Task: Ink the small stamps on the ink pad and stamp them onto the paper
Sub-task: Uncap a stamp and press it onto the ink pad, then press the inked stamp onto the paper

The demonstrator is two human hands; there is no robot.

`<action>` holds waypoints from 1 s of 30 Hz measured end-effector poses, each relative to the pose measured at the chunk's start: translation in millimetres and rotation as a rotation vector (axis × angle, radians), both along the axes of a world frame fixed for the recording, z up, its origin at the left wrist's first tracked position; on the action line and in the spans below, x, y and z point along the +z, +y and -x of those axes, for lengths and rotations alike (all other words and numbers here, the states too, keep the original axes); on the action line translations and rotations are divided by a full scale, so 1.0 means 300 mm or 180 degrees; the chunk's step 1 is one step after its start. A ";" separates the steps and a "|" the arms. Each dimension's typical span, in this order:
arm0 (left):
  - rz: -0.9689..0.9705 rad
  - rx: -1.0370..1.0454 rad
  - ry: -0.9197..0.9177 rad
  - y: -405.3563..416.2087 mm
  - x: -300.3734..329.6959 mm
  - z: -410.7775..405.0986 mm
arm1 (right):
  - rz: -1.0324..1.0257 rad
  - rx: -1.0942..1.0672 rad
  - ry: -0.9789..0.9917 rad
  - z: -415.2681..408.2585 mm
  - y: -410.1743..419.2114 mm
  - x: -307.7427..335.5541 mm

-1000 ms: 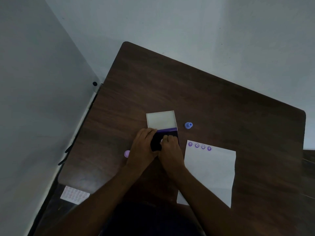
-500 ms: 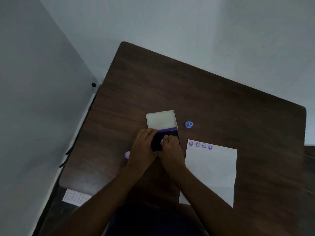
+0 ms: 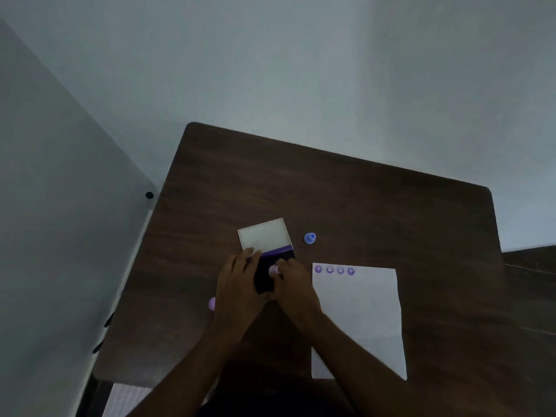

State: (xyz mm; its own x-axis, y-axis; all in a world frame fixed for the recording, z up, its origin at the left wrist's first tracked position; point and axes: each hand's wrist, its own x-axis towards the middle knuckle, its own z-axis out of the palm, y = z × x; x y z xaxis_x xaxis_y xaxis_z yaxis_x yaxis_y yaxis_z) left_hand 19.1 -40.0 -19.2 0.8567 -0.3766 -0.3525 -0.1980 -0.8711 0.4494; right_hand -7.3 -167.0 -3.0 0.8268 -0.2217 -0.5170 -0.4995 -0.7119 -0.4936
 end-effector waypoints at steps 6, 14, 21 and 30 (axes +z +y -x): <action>0.1406 0.0285 -0.0218 0.001 0.160 0.019 | -0.2696 -0.2491 -0.0230 0.094 -0.083 0.164; 0.1839 0.0535 0.0519 -0.149 0.386 0.112 | -0.5758 -0.3478 -0.0292 0.222 -0.182 0.308; 0.1737 0.0237 0.0294 -0.250 0.535 0.170 | -0.6186 -0.3577 -0.0614 0.271 -0.210 0.372; 0.1718 0.0109 0.0159 -0.308 0.580 0.196 | -0.6331 -0.3476 -0.0892 0.302 -0.257 0.403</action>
